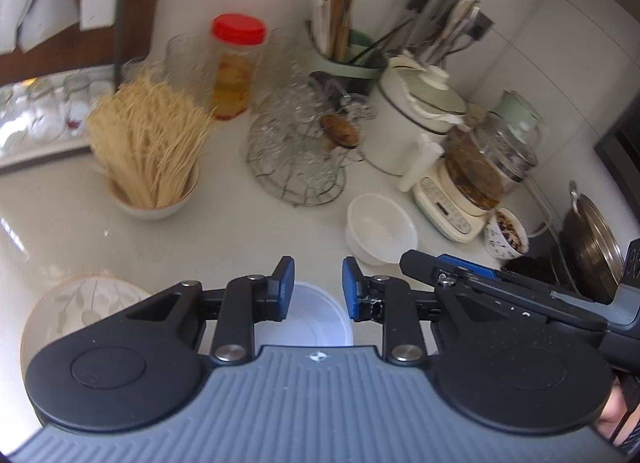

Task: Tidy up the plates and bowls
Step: 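Open both grippers and withdraw them from the nested bowls, then move both grippers to the small white ceramic bowl and grip its rim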

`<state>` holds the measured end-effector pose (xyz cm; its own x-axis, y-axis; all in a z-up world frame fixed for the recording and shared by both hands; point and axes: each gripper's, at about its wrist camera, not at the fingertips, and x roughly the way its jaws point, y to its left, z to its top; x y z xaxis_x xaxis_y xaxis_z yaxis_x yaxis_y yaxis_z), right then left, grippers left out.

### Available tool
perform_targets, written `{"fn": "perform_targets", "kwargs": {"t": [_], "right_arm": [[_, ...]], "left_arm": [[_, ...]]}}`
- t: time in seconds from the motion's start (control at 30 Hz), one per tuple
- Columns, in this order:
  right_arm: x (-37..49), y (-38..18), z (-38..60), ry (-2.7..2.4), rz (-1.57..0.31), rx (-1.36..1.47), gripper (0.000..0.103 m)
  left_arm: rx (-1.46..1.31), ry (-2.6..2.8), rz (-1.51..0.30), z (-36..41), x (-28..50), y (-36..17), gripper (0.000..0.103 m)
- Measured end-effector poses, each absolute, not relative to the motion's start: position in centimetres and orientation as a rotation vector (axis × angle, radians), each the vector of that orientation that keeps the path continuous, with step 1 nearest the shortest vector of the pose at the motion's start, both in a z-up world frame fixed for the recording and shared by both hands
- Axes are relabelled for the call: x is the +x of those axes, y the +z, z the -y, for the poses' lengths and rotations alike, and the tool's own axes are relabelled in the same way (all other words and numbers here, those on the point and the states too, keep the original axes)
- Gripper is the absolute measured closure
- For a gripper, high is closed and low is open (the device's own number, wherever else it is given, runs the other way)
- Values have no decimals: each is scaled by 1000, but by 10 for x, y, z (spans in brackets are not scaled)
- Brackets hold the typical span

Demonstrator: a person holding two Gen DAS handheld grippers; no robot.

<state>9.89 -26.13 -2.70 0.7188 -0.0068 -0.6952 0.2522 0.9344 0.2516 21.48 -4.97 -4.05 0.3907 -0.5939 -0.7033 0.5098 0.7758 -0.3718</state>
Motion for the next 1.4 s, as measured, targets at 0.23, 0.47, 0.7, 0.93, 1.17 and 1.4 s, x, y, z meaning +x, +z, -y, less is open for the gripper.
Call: {"fn": "perform_targets", "kwargs": {"t": [0.23, 0.47, 0.7, 0.93, 1.17, 1.4], "right_arm": [[83, -11, 253, -233, -694, 367, 51], [70, -11, 247, -321, -678, 398, 51], [62, -14, 249, -370, -672, 406, 51], [60, -17, 280, -418, -659, 446, 51], [77, -17, 328, -406, -646, 438, 51], [92, -24, 374, -399, -671, 439, 51]], "left_arm": [[-54, -795, -916, 54, 213, -30, 74], [-10, -847, -912, 56, 210, -27, 74], [6, -865, -936, 70, 213, -35, 74], [18, -881, -950, 106, 222, -39, 74], [-9, -859, -955, 156, 245, -40, 74], [-20, -822, -994, 204, 264, -55, 71]]}}
